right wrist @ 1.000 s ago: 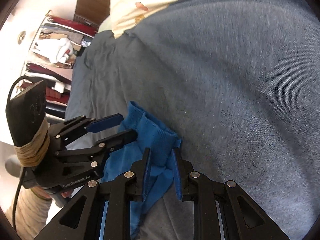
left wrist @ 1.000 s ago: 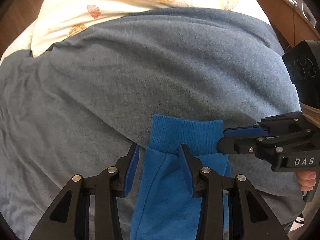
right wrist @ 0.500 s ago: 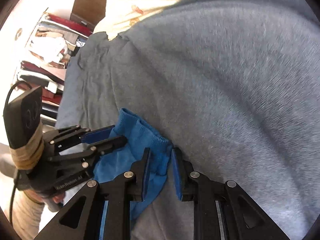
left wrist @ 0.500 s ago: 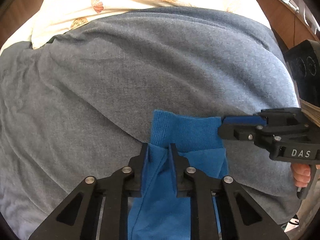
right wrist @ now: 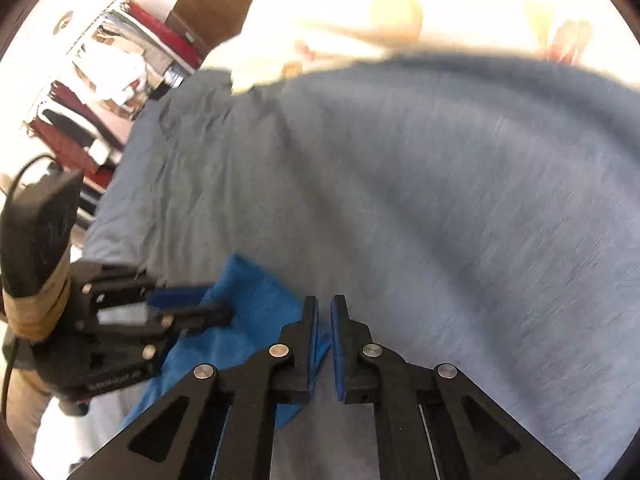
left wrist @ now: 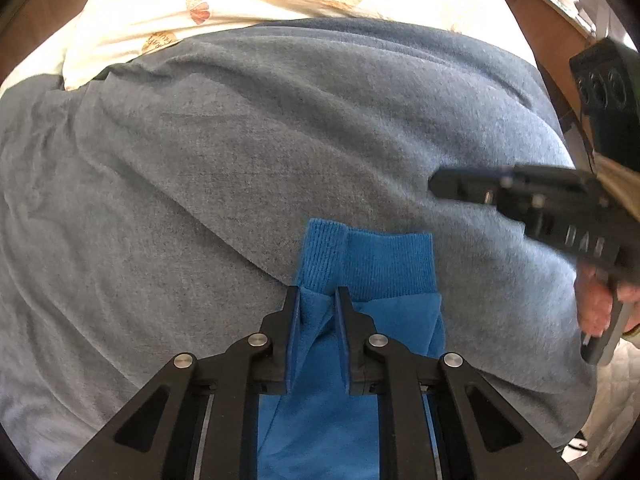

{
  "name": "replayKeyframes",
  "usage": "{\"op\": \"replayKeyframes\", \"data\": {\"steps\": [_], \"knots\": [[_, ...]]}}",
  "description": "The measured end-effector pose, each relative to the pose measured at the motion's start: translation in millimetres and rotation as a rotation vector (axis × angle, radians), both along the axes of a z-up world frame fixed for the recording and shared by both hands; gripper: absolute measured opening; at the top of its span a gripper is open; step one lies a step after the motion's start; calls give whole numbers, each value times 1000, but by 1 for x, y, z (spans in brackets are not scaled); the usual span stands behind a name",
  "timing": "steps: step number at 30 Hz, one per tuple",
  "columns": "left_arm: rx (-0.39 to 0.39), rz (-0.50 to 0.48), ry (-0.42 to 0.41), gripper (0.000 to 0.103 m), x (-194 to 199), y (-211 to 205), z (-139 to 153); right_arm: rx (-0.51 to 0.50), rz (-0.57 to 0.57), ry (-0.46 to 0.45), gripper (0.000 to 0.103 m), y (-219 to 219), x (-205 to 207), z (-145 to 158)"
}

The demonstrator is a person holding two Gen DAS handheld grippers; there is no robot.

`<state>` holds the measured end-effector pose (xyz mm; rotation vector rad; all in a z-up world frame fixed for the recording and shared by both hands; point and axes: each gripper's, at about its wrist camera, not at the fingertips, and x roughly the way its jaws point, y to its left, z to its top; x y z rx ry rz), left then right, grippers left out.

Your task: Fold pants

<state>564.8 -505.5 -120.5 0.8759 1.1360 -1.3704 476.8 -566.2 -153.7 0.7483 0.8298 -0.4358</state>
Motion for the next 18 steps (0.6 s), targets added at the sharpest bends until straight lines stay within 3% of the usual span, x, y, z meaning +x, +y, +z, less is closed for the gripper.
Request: {"op": "replayKeyframes", "data": {"steps": [2, 4, 6, 9, 18], "knots": [[2, 7, 7, 17, 3, -2, -1, -11, -11, -6, 7, -9, -2, 6], [0, -4, 0, 17, 8, -1, -2, 67, -6, -23, 8, -16, -7, 5], [-3, -17, -12, 17, 6, -1, -2, 80, -6, -17, 9, -13, -11, 6], [-9, -34, -27, 17, 2, 2, 1, 57, 35, -8, 20, 1, -10, 3], [-22, -37, -28, 16, 6, 12, 8, 168, 52, 5, 20, 3, 0, -23]]}}
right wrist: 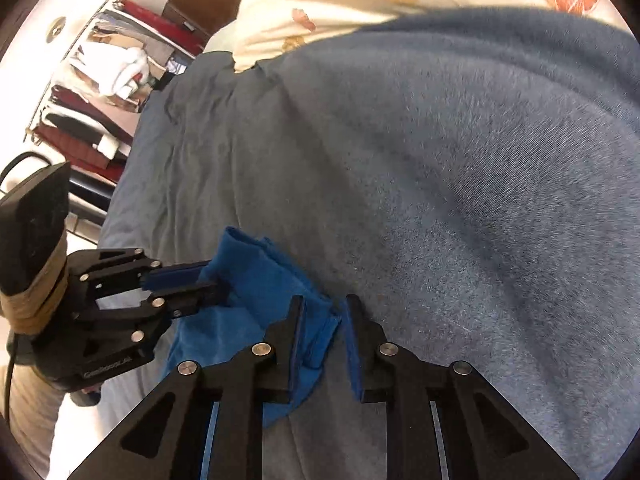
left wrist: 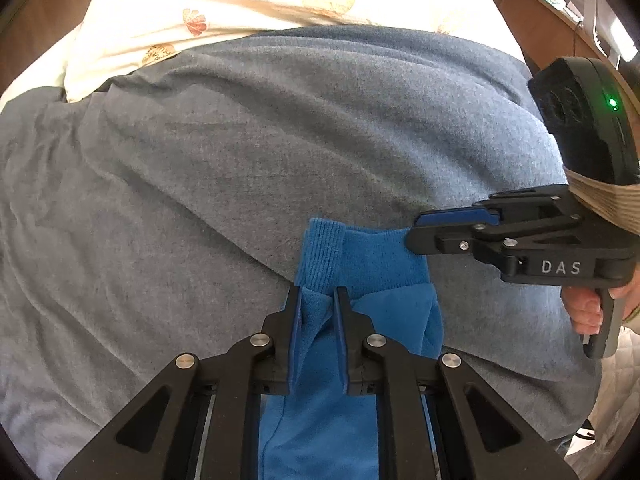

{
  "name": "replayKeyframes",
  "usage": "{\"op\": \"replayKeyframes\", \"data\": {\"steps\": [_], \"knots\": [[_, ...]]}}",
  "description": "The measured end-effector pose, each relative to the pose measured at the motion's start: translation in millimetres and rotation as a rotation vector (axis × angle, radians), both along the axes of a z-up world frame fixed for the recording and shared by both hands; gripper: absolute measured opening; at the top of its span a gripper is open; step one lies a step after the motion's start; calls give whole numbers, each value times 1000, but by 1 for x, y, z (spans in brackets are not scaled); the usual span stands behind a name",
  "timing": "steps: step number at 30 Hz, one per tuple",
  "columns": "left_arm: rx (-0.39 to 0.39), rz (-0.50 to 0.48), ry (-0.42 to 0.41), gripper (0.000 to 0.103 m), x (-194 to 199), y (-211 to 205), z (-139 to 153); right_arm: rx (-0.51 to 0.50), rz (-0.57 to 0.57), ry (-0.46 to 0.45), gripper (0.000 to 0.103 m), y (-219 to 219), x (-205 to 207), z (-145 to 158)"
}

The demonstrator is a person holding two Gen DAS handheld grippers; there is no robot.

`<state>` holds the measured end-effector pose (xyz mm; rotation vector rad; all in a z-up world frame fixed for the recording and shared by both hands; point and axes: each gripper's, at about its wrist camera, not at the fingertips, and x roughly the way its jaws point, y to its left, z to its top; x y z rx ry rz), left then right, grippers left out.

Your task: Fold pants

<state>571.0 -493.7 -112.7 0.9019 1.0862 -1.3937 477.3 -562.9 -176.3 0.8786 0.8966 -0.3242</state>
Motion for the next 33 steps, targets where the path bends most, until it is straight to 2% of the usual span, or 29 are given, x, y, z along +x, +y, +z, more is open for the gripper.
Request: {"op": "replayKeyframes", "data": {"steps": [6, 8, 10, 15, 19, 22, 23, 24, 25, 26, 29, 33], "knots": [[3, 11, 2, 16, 2, 4, -2, -20, 38, -4, 20, 2, 11, -2], [4, 10, 4, 16, 1, 3, -1, -36, 49, -2, 15, 4, 12, 0], [-1, 4, 14, 16, -1, 1, 2, -49, 51, -5, 8, 5, 11, 6], [6, -4, 26, 16, -5, -8, 2, -75, -11, -48, 6, -3, -2, 34], [46, 15, 41, 17, 5, -13, -11, -29, -14, 6, 7, -10, 6, 23], [46, 35, 67, 20, 11, -12, -10, -33, 2, 50, 8, -9, 9, 14], [44, 38, 61, 26, 12, -12, -9, -33, -3, 46, 9, -8, 6, 14], [41, 39, 44, 29, 13, -10, -7, -39, -13, 49, 15, -8, 3, 15], [34, 33, 31, 32, 15, -8, -5, -57, -37, 53, 22, -8, -3, 18], [31, 31, 28, 33, 15, -7, -4, -72, -59, 51, 24, -7, -9, 20], [21, 27, -17, 33, 16, -3, 3, -113, -96, 45, 24, 0, -27, 28], [7, 35, -100, 33, 24, -6, 7, -121, -34, 109, 24, 15, -27, 22]]}}
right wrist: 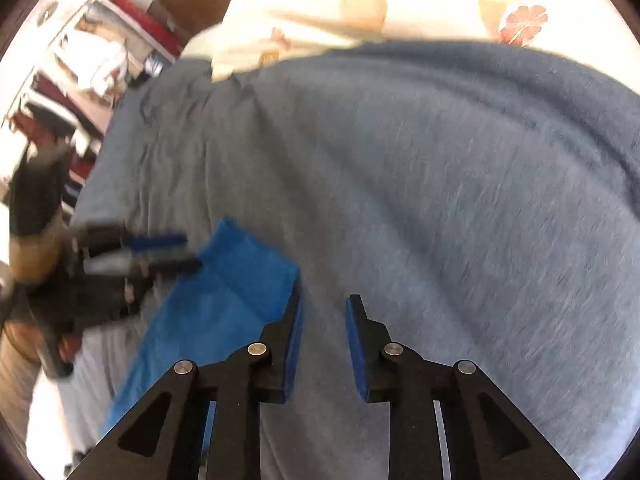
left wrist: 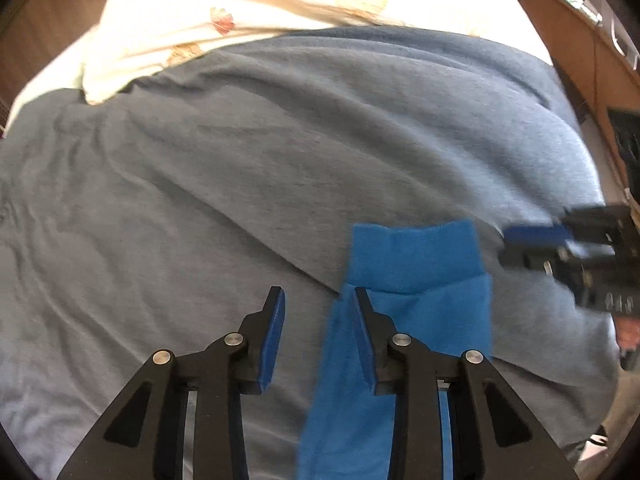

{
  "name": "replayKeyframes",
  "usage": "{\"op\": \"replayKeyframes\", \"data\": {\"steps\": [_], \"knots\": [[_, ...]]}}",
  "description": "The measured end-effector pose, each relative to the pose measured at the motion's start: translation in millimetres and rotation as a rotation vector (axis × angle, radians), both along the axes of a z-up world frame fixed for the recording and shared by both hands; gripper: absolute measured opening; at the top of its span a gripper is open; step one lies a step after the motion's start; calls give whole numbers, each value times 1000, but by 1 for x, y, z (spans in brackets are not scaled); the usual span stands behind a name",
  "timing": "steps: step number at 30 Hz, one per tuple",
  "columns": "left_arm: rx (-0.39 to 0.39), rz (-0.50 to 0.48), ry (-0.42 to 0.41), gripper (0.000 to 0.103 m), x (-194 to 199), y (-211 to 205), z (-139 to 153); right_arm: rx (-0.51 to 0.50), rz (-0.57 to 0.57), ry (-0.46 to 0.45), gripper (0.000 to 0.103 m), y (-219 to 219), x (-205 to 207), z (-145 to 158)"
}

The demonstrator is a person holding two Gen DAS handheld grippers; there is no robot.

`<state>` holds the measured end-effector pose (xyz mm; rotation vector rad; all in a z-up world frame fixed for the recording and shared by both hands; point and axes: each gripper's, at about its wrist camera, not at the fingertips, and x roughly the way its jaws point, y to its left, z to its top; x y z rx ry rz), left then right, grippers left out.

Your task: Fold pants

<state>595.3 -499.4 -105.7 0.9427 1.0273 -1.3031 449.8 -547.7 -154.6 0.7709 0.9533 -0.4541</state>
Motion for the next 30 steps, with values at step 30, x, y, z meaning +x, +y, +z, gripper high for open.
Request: {"op": "replayKeyframes", "data": {"steps": [30], "knots": [[107, -109, 292, 19, 30, -24, -35, 166, 21, -138, 22, 3, 9, -31]]}}
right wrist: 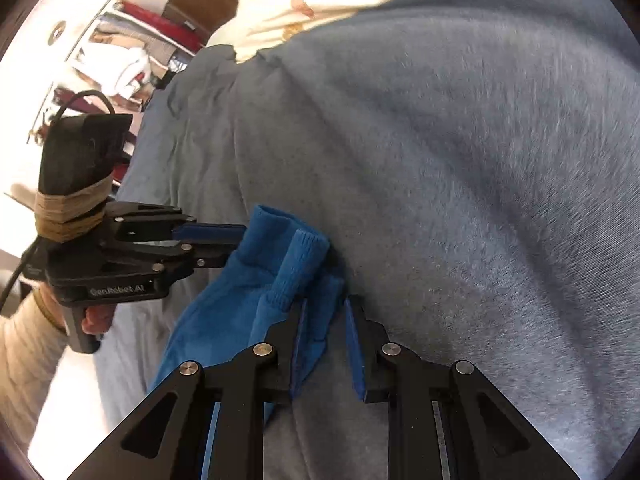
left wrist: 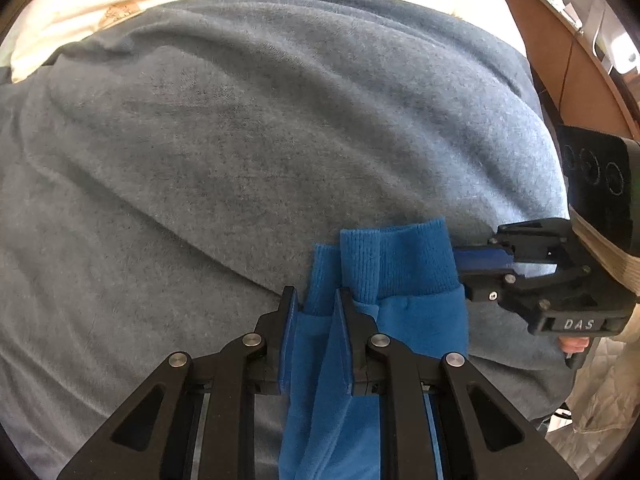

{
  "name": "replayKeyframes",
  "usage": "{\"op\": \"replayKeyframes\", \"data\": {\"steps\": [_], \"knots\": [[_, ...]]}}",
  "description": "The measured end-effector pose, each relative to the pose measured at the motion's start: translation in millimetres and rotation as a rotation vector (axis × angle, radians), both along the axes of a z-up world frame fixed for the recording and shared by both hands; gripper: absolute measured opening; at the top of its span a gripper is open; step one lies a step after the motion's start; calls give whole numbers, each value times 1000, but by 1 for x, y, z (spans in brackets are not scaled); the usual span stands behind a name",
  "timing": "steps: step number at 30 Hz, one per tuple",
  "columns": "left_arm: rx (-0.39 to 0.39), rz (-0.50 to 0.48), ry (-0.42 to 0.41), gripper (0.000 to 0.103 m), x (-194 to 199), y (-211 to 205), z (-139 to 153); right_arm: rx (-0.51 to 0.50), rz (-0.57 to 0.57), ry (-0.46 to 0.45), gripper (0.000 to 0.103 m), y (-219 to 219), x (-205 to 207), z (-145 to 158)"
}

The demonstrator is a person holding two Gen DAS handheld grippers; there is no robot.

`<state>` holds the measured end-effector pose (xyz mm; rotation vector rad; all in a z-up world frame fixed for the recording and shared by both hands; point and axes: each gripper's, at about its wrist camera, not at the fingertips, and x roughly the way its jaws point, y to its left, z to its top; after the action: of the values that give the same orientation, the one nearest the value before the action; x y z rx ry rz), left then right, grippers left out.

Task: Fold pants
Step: 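Regrasp the cuff edge with the right gripper while the left gripper holds the fold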

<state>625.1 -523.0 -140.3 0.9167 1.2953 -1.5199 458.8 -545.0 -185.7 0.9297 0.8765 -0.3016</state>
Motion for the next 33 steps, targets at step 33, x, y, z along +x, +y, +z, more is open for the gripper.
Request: {"op": "replayKeyframes", "data": {"steps": [33], "knots": [[-142, 82, 7, 6, -5, -13, 14, -130, -51, 6, 8, -14, 7, 31]]}}
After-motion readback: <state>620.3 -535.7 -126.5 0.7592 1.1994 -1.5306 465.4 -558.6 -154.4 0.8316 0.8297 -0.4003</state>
